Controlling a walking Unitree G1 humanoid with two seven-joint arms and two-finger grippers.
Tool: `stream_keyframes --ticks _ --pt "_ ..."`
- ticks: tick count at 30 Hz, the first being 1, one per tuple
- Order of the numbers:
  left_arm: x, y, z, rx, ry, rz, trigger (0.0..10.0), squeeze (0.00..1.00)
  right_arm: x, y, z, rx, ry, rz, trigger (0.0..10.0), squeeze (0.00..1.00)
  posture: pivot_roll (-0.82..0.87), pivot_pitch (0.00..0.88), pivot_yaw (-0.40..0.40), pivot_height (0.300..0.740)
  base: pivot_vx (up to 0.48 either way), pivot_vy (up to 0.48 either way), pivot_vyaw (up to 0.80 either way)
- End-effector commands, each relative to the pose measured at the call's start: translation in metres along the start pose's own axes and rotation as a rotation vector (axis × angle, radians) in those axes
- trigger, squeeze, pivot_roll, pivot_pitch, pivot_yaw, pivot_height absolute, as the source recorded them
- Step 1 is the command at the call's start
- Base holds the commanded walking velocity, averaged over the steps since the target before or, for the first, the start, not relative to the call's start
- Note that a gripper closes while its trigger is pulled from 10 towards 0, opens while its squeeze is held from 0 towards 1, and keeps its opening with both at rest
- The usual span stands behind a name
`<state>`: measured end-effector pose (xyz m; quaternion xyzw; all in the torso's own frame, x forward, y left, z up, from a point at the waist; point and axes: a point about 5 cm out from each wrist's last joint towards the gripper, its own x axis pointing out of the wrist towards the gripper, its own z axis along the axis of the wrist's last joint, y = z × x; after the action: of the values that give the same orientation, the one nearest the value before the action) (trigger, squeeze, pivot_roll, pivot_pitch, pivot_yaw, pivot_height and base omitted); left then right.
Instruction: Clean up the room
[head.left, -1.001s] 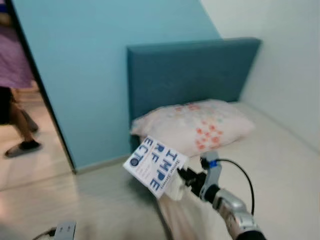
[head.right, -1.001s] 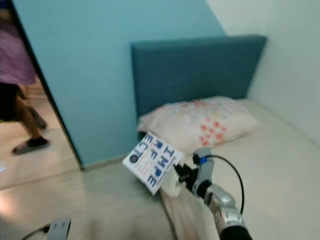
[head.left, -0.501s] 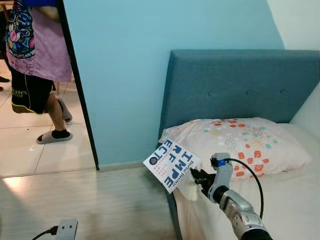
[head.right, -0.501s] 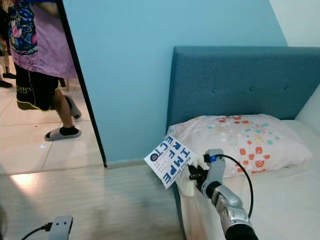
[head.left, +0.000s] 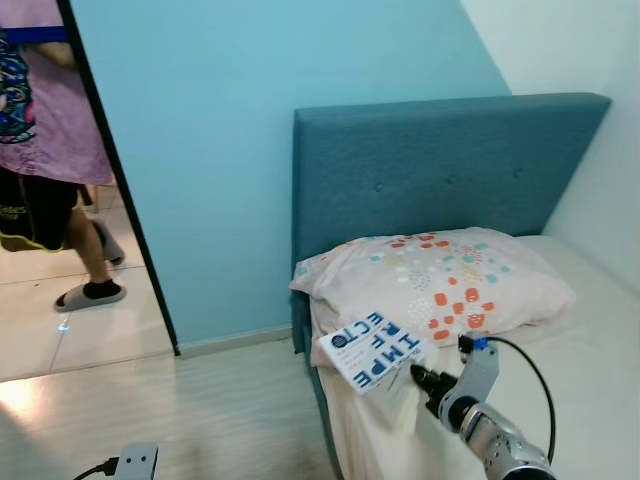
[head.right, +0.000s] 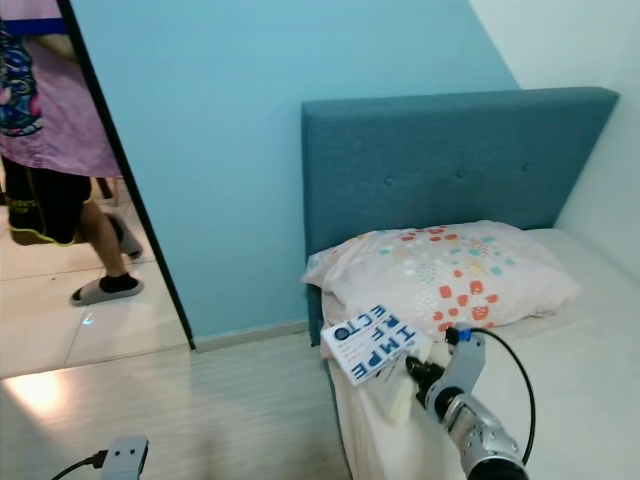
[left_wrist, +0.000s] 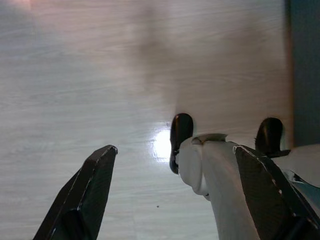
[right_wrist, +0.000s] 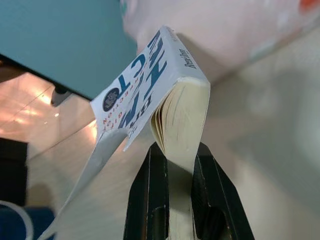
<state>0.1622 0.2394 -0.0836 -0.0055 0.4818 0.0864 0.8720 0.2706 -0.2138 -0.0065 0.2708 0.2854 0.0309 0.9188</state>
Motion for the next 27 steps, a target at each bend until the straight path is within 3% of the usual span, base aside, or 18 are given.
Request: stream_keyframes --ticks 1,4,5,6,12,15,17,22,27 --pt "0.0 0.002 -0.001 0.007 -0.001 0.012 10.0 0.0 0.002 0.003 0.005 0.052 -0.021 0.015 10.0 0.0 0.03 0.007 -0.049 0.73 0.0 0.0 0.0" --pt "-0.001 0.003 0.006 0.04 -0.075 0.024 10.0 0.0 0.0 -0.003 0.002 0.172 -0.047 0.014 10.0 0.0 0.04 0.011 -0.048 0.715 0.0 0.0 0.0" --pt "-0.001 0.003 0.006 0.04 -0.075 0.024 10.0 0.0 0.0 -0.003 0.002 0.172 -0.047 0.014 10.0 0.0 0.04 0.011 -0.048 0.715 0.0 0.0 0.0" --pt "-0.002 0.004 0.013 0.078 -0.141 0.034 10.0 0.0 -0.002 -0.004 0.006 0.235 -0.09 0.039 10.0 0.0 0.04 0.011 -0.048 0.705 0.0 0.0 0.0" --pt "-0.001 0.004 0.028 0.138 -0.2 0.06 10.0 0.0 -0.004 -0.005 0.015 0.274 -0.157 0.061 10.0 0.0 0.05 0.014 -0.044 0.695 0.0 0.0 0.0" --pt "0.0 0.003 0.079 0.186 -0.319 0.087 10.0 0.0 -0.006 -0.008 0.028 0.321 -0.23 0.062 10.0 0.0 0.05 0.014 -0.041 0.68 0.0 0.0 0.0" --pt "-0.002 0.002 0.097 0.181 -0.388 0.093 10.0 0.0 -0.007 -0.01 0.03 0.328 -0.243 0.056 10.0 0.0 0.05 0.015 -0.037 0.67 0.0 0.0 0.0" --pt "-0.006 -0.005 0.12 0.176 -0.494 0.094 10.0 0.0 -0.01 -0.019 0.029 0.331 -0.24 0.01 10.0 0.0 0.05 0.014 -0.032 0.65 0.0 0.0 0.0" --pt "-0.007 -0.008 0.121 0.178 -0.513 0.091 10.0 0.0 -0.014 -0.027 0.026 0.336 -0.236 -0.02 10.0 0.0 0.05 0.017 -0.03 0.635 0.0 0.0 0.0"
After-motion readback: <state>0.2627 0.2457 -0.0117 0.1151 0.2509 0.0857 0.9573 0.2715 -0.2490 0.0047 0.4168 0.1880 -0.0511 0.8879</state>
